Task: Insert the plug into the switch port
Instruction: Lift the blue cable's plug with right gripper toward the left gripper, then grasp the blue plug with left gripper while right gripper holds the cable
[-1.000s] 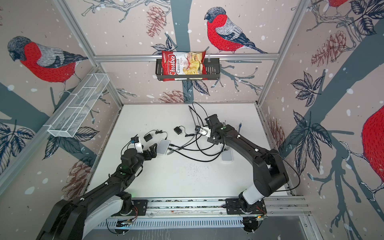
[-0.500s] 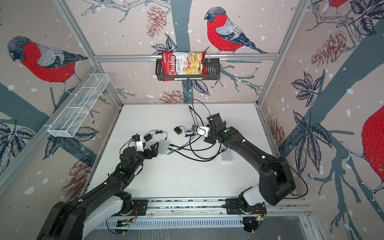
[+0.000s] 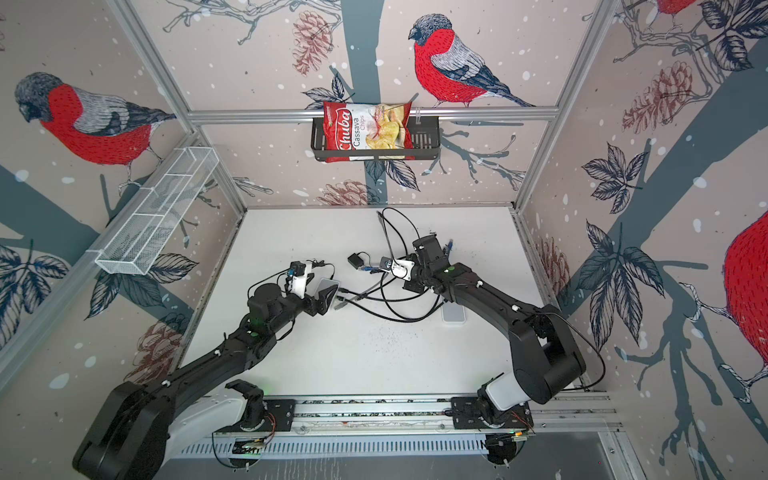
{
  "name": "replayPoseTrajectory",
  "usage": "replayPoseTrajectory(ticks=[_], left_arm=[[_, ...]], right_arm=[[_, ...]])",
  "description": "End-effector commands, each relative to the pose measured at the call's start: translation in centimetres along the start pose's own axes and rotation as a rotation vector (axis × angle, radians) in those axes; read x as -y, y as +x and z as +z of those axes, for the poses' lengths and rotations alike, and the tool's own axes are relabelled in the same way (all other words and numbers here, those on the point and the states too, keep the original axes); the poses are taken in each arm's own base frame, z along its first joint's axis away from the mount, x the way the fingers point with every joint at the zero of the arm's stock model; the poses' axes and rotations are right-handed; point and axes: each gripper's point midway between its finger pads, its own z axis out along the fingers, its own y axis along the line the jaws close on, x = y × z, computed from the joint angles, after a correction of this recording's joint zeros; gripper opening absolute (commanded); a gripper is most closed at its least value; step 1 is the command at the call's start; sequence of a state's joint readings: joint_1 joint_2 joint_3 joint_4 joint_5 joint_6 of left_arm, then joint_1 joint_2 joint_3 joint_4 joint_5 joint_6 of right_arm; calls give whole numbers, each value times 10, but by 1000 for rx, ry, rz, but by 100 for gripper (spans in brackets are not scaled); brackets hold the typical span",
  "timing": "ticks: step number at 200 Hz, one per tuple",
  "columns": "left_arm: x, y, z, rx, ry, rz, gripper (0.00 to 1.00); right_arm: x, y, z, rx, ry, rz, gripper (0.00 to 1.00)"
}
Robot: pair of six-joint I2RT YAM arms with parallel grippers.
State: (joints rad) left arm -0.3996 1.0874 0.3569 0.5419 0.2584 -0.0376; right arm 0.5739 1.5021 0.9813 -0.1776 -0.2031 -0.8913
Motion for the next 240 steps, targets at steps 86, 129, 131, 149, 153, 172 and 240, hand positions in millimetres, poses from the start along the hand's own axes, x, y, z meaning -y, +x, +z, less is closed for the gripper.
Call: replayPoseTrajectory(ticks=[86, 129, 131, 149, 153, 172, 240], left_arm=[[46, 3, 33, -69, 223, 652, 93], [47, 9, 34, -69, 245, 756, 94], [47, 10, 35, -69, 246, 759, 94], [49, 8, 37, -49, 257, 782, 92], [49, 8, 38, -47, 256, 786, 91], [47, 9, 46, -51, 254, 789, 74], [49, 6, 64, -42, 280, 782, 54]], right_arm=[[-8, -13, 3, 102, -31, -72, 0], [-18, -15, 1, 131, -59, -96, 0], [-18, -16, 1, 133, -60, -98, 0], [-22, -17, 0, 147, -70, -105, 0], [-23, -17, 0, 150, -72, -106, 0], [-24, -19, -1, 163, -76, -109, 0], [-25, -18, -1, 156, -80, -107, 0]])
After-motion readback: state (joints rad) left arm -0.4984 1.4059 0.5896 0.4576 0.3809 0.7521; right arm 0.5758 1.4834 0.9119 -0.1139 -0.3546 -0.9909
